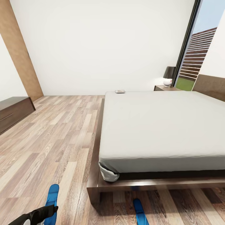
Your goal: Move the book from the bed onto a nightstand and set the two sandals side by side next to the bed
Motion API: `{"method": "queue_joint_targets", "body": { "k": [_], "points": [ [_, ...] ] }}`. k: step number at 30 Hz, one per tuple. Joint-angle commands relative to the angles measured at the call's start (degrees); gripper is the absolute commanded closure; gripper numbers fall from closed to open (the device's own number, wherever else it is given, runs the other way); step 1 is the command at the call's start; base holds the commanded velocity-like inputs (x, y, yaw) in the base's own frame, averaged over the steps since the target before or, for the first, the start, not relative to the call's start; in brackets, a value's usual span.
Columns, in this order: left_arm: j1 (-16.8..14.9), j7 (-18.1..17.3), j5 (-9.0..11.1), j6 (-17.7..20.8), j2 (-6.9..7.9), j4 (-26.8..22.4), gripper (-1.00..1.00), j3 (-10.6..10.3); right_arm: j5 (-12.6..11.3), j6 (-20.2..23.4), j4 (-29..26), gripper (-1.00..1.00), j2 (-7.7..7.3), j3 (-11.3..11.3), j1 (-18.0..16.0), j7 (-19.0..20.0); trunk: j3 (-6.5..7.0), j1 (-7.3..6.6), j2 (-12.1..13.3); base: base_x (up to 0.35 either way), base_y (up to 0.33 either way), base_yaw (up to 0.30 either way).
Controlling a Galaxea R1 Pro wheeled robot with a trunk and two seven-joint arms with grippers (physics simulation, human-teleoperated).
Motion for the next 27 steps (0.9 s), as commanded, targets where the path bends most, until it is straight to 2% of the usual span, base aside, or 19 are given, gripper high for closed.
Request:
{"method": "queue_joint_targets", "body": {
  "k": [1,7,10,11,14,16,17,20,21,27],
  "points": [
    [0.00,-0.21,-0.29,-0.31,0.04,-0.16,1.00,-0.15,-0.23,0.11,0.05,-1.00,0.00,0.02,-0.05,-0.30,-0.05,-0.01,-0.02,0.000,0.000,0.000],
    [0.01,-0.21,-0.27,-0.31,0.04,-0.16,1.00,-0.18,-0.54,0.10,0.11,-1.00,0.02,-0.27,-0.05,-3.12,-0.05,-0.01,-0.02,0.000,0.000,0.000],
    [0.00,-0.21,-0.26,-0.31,0.04,-0.16,1.00,-0.19,-0.66,0.07,0.12,-1.00,0.05,-0.38,-0.05,-6.87,-0.05,-0.01,-0.02,0.000,0.000,0.000],
    [0.00,-0.21,-0.26,-0.31,0.04,-0.16,1.00,-0.19,-0.66,0.07,0.12,-1.00,0.05,-0.38,-0.05,-6.87,-0.05,-0.01,-0.02,0.000,0.000,0.000],
    [0.00,-0.21,-0.26,-0.31,0.04,-0.16,1.00,-0.19,-0.77,-0.07,0.10,-1.00,0.09,-0.89,-0.05,-11.97,-0.05,-0.01,-0.02,0.000,0.000,0.000],
    [0.00,-0.21,-0.25,-0.31,0.04,-0.16,1.00,-0.21,-0.81,-0.20,0.08,-1.00,0.12,-1.81,-0.05,-15.62,-0.05,-0.01,-0.02,0.000,0.000,0.000],
    [0.00,-0.21,-0.25,-0.31,0.04,-0.16,1.00,-0.21,-0.81,-0.20,0.08,-1.00,0.12,-1.81,-0.05,-15.62,-0.05,-0.01,-0.02,0.000,0.000,0.000],
    [0.00,-0.21,-0.25,-0.31,0.04,-0.16,1.00,-0.24,-0.83,-0.31,0.08,-1.00,0.15,-3.81,-0.05,-20.58,-0.05,-0.01,-0.02,0.000,0.000,0.000],
    [0.00,-0.21,-0.25,-0.31,0.04,-0.16,1.00,-0.24,-0.83,-0.31,0.08,-1.00,0.15,-3.81,-0.05,-20.58,-0.05,-0.01,-0.02,0.000,0.000,0.000],
    [0.02,-0.21,-0.25,-0.31,0.04,-0.16,1.00,-0.27,-0.79,-0.40,0.18,-1.00,0.02,-7.45,-0.05,-26.29,-0.05,-0.01,-0.02,0.000,0.000,0.000]
  ]
}}
